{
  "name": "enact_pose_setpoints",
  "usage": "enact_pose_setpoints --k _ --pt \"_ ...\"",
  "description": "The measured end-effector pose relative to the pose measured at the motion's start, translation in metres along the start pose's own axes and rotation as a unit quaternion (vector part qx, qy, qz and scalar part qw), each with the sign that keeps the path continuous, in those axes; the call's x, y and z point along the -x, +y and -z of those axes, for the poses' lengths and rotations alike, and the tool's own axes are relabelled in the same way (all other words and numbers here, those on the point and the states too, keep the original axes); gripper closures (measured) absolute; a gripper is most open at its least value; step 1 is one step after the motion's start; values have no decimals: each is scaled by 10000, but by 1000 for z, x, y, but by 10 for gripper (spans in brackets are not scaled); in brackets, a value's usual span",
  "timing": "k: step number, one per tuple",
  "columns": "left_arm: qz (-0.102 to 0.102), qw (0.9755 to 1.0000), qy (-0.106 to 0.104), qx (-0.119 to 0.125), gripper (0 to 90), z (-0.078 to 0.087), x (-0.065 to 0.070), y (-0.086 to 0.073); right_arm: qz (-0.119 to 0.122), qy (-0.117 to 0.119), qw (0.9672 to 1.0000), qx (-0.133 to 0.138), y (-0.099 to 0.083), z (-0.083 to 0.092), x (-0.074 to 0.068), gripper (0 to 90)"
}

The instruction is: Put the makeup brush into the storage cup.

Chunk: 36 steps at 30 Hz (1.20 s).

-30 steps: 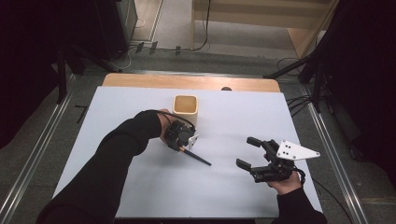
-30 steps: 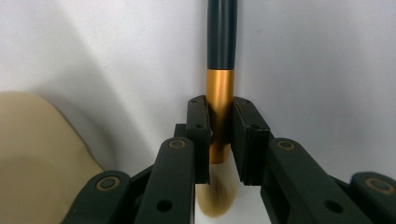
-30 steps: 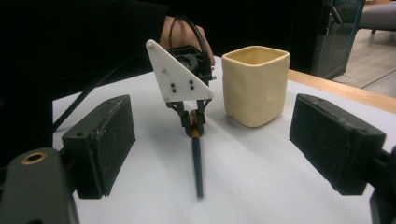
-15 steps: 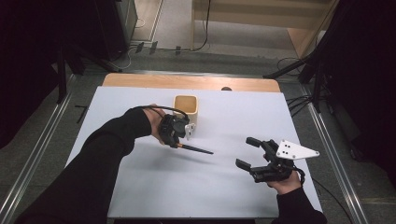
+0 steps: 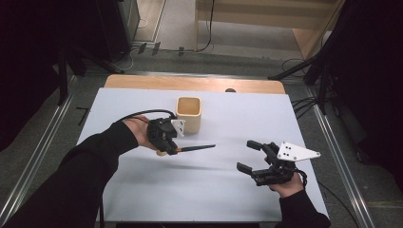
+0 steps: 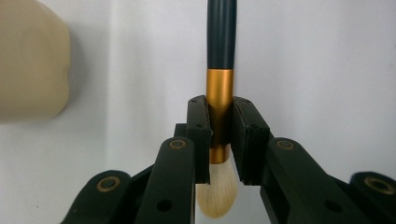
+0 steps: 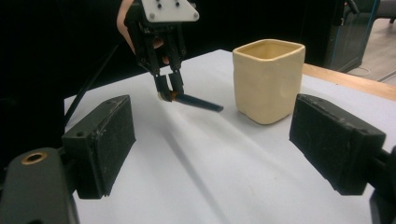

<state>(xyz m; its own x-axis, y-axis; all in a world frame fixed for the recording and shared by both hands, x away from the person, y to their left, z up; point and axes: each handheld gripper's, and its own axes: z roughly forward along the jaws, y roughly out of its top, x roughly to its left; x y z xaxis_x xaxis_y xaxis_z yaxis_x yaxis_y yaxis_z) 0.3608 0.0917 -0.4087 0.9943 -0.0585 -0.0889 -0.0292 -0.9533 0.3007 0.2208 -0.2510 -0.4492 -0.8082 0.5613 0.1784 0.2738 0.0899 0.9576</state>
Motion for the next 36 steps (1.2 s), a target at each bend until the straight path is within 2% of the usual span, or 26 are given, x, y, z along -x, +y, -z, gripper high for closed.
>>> enact_pose_setpoints --k 2,4,5,7,9,11,15,20,24,25,28,30,31,32,33,35,36 --pt "62 9999 106 105 797 3 5 -3 42 30 10000 -24 0 -2 -1 151" --pt "239 9993 43 273 797 5 9 -7 20 68 10000 -49 0 -3 -1 151" --pt "239 9993 43 273 797 5 9 -7 7 85 9999 -57 0 -4 -1 151" --pt "362 9980 -41 509 797 7 15 -14 -13 99 9999 -71 0 -5 -1 151" --pt "383 9977 -9 555 797 8 17 -16 -34 108 9999 -75 0 -5 -1 151" --pt "510 9957 29 768 797 12 21 -22 -66 147 9998 -85 1 -7 -1 151" --pt "698 9932 74 929 797 18 27 -27 -102 205 9997 -132 2 -12 -2 149" --pt "893 9875 159 1292 797 22 38 -35 -31 339 9992 -231 4 -20 -6 148" --pt "1028 9833 229 1482 797 23 45 -45 -13 446 9986 -277 6 -28 -8 149" --pt "1028 9833 229 1482 796 23 45 -45 -13 446 9986 -277 6 -28 -8 149" --pt "1085 9806 268 1607 796 21 54 -52 15 561 9978 -348 7 -39 -11 149" --pt "1101 9797 270 1654 796 19 59 -55 38 585 9977 -353 7 -41 -11 149" --pt "1075 9799 291 1654 797 18 63 -58 55 620 9974 -377 8 -43 -12 150" --pt "1031 9786 302 1753 796 18 68 -61 83 669 9969 -412 8 -49 -14 150" --pt "1031 9786 302 1753 797 18 68 -61 83 669 9969 -412 8 -49 -14 150" --pt "1054 9759 284 1888 796 16 72 -66 101 707 9965 -436 9 -53 -15 150" --pt "1071 9754 287 1904 796 15 74 -68 121 727 9962 -455 10 -56 -15 150"
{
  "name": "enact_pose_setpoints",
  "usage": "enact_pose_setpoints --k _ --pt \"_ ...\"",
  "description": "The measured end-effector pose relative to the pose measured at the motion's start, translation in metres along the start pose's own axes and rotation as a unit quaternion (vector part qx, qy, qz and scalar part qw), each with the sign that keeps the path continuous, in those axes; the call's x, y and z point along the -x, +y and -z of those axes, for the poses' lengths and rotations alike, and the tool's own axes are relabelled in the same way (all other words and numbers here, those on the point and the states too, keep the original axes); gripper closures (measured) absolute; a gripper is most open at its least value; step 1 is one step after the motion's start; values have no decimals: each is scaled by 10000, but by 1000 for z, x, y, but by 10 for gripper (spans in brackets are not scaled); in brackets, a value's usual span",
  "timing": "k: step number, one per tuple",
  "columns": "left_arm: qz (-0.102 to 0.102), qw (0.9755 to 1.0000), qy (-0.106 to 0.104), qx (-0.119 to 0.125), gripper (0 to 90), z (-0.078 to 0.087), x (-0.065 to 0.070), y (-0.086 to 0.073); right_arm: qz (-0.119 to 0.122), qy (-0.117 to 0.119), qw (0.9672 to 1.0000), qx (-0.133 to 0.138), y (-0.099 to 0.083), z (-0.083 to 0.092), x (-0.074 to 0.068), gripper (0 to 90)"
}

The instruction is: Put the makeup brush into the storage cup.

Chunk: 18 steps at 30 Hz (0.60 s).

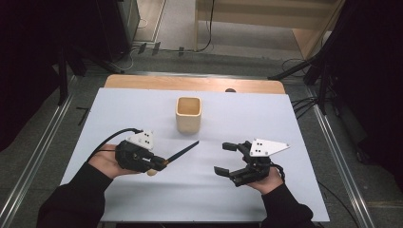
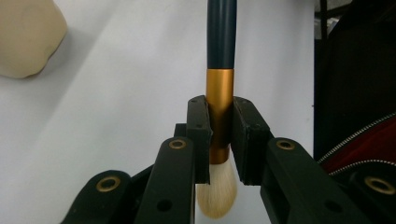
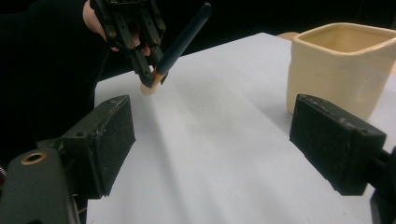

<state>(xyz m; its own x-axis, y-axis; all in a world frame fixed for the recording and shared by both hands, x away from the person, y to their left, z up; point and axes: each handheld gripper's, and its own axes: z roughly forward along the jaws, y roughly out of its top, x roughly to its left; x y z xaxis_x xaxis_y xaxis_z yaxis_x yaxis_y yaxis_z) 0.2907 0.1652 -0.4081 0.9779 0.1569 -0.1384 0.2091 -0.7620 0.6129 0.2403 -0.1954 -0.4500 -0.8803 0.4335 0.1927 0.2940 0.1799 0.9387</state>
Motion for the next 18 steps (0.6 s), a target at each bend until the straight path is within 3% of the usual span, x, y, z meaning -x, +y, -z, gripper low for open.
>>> enact_pose_setpoints --k 9,13,16,17,18 --pt "-10 9997 17 -233 796 -2 2 -8 59 178 9995 -237 6 -19 -3 152" --pt "-175 9986 2 -493 796 -3 2 -1 201 224 9989 -372 12 -24 -6 155" --pt "-296 9971 56 -701 796 -3 2 4 279 288 9983 -434 18 -29 -9 165" --pt "-420 9952 66 -883 796 -4 3 10 312 317 9979 -463 19 -31 -9 169" --pt "-420 9952 66 -883 796 -4 3 10 312 317 9979 -463 19 -31 -9 169"
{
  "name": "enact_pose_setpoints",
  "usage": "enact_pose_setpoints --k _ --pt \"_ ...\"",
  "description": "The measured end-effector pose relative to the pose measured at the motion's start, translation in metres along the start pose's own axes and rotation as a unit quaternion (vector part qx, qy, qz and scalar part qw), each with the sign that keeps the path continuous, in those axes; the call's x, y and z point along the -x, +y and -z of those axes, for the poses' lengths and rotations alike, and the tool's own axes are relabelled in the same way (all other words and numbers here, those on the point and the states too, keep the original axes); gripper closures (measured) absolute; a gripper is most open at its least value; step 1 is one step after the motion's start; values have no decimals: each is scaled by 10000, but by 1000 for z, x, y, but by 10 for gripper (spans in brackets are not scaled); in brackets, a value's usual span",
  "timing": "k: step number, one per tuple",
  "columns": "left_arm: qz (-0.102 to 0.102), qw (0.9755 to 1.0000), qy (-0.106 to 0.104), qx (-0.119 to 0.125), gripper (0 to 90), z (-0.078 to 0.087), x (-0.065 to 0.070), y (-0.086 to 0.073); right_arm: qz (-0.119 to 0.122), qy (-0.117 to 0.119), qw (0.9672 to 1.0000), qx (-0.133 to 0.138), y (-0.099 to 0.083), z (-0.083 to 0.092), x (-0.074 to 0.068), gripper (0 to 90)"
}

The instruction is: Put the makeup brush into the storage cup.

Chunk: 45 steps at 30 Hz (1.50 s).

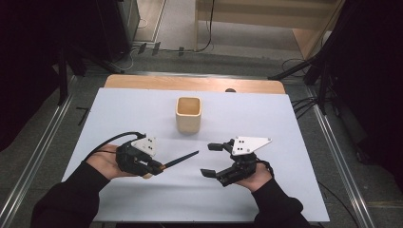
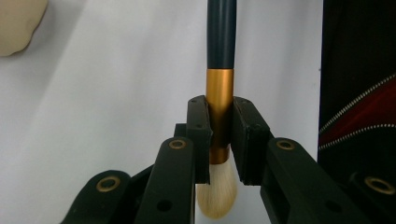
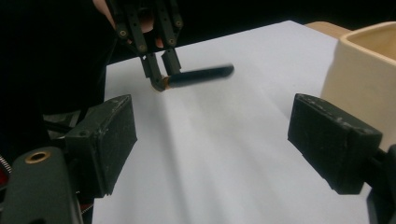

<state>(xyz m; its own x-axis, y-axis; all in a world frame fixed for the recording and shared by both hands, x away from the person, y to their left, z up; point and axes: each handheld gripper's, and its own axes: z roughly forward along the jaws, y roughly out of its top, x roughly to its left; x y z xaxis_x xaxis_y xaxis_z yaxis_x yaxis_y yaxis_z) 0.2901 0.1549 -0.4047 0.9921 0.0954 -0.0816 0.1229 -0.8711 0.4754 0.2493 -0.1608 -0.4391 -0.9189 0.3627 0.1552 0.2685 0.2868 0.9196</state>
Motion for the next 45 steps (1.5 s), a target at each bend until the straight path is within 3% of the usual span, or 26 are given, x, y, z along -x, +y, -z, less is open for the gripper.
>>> enact_pose_setpoints --k 6,13,14,17,18,19,25,29,31,33,35,37,38,39,41,45 --pt "-339 9979 -47 -543 796 -2 -1 15 98 208 9994 -264 5 -16 -1 171" --pt "-529 9950 -71 -846 796 -8 -2 26 150 247 9986 -438 9 -23 0 192" --pt "-741 9936 -49 -846 796 -9 -4 28 144 294 9982 -496 10 -26 2 205" --pt "-766 9930 -41 -903 796 -11 -7 30 170 294 9979 -559 11 -29 3 206" --pt "-770 9914 -66 -1055 796 -13 -8 32 141 316 9970 -693 13 -33 5 208" --pt "-770 9914 -66 -1055 796 -13 -8 32 115 327 9967 -728 14 -34 5 210" --pt "-938 9852 -89 -1435 796 -14 -7 45 150 420 9943 -967 18 -44 7 228" --pt "-977 9836 -94 -1511 796 -14 -6 51 190 427 9928 -1104 18 -50 7 230" --pt "-1074 9795 -62 -1701 795 -15 -4 56 170 471 9914 -1206 17 -54 9 261" --pt "-1086 9787 -83 -1738 796 -16 -4 58 176 481 9910 -1235 16 -56 9 278" --pt "-1164 9757 -13 -1856 796 -16 -3 62 169 548 9891 -1353 15 -60 9 331" --pt "-1203 9752 -19 -1858 796 -16 -4 64 174 566 9886 -1384 15 -61 9 345" --pt "-1169 9751 -59 -1884 795 -16 -3 66 186 621 9870 -1468 15 -63 8 415" --pt "-1169 9751 -59 -1884 796 -16 -3 66 186 621 9870 -1468 15 -63 8 415" --pt "-1174 9741 -105 -1928 795 -17 -2 67 200 641 9861 -1522 15 -65 7 436" --pt "-1192 9719 -138 -2027 795 -20 -2 69 274 685 9840 -1623 16 -67 7 561"
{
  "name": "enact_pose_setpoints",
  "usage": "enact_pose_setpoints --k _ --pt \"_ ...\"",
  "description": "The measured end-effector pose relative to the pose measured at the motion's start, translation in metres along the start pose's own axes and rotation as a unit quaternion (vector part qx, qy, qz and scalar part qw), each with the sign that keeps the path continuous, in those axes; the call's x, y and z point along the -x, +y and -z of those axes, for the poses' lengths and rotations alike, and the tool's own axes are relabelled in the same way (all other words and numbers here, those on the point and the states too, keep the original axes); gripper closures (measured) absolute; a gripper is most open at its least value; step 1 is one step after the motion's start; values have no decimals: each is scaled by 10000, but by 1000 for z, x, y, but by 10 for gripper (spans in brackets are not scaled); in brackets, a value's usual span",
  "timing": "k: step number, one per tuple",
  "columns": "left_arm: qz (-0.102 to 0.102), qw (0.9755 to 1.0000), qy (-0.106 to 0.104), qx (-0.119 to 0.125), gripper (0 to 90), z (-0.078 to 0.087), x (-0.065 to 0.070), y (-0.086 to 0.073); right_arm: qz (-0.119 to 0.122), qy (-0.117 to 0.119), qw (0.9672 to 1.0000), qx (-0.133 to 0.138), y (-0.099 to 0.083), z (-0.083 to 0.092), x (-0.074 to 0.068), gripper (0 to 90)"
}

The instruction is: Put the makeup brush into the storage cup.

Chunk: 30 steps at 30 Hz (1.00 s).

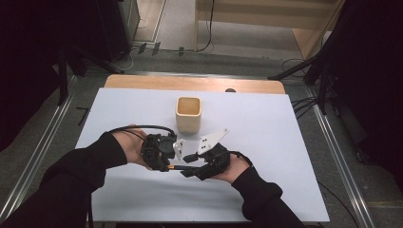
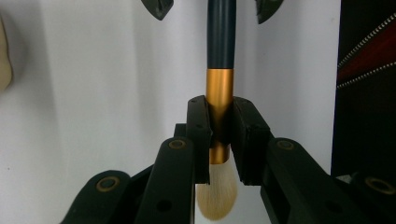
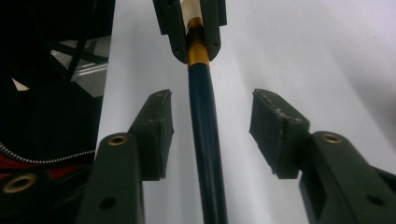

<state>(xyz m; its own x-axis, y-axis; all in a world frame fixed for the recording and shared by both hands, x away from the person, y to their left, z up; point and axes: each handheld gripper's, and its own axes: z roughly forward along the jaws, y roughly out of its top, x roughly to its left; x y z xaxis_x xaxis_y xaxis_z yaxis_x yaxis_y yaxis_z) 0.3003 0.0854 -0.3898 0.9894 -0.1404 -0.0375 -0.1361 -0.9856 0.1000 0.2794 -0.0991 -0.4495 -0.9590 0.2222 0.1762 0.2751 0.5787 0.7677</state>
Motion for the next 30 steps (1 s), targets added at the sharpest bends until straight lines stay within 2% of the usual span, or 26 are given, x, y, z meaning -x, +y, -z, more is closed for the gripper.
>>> enact_pose_setpoints --k 2,4,5,7,9,13,15,17,22,29,30 --pt "30 10000 -46 -5 795 -1 0 0 9 27 10000 -69 1 -1 -1 611" --pt "48 9999 -76 -56 795 -1 -1 1 18 35 10000 -74 1 -2 -1 620" --pt "46 10000 -57 -1 795 -2 0 1 60 60 9999 -107 1 -4 -1 631" --pt "20 9999 -116 -75 795 -2 -1 2 120 98 9997 -206 1 -8 -2 674" --pt "28 9999 -112 -95 795 -4 0 3 70 90 9996 -254 1 -9 -3 696" --pt "17 9999 -131 -65 795 -5 0 4 112 120 9995 -280 1 -12 -3 704" --pt "9 9999 -157 -69 795 -5 0 5 110 109 9995 -283 2 -13 -5 758" --pt "15 9999 -156 -59 795 -5 0 6 89 128 9995 -285 2 -14 -4 776" --pt "-11 9997 -208 -92 795 -6 0 6 62 198 9993 -326 2 -14 -4 783" --pt "-52 9997 -191 -110 792 -5 0 7 108 181 9992 -351 1 -13 -4 792" --pt "-33 9998 -197 -37 791 -5 0 6 129 200 9992 -323 1 -13 -4 793"
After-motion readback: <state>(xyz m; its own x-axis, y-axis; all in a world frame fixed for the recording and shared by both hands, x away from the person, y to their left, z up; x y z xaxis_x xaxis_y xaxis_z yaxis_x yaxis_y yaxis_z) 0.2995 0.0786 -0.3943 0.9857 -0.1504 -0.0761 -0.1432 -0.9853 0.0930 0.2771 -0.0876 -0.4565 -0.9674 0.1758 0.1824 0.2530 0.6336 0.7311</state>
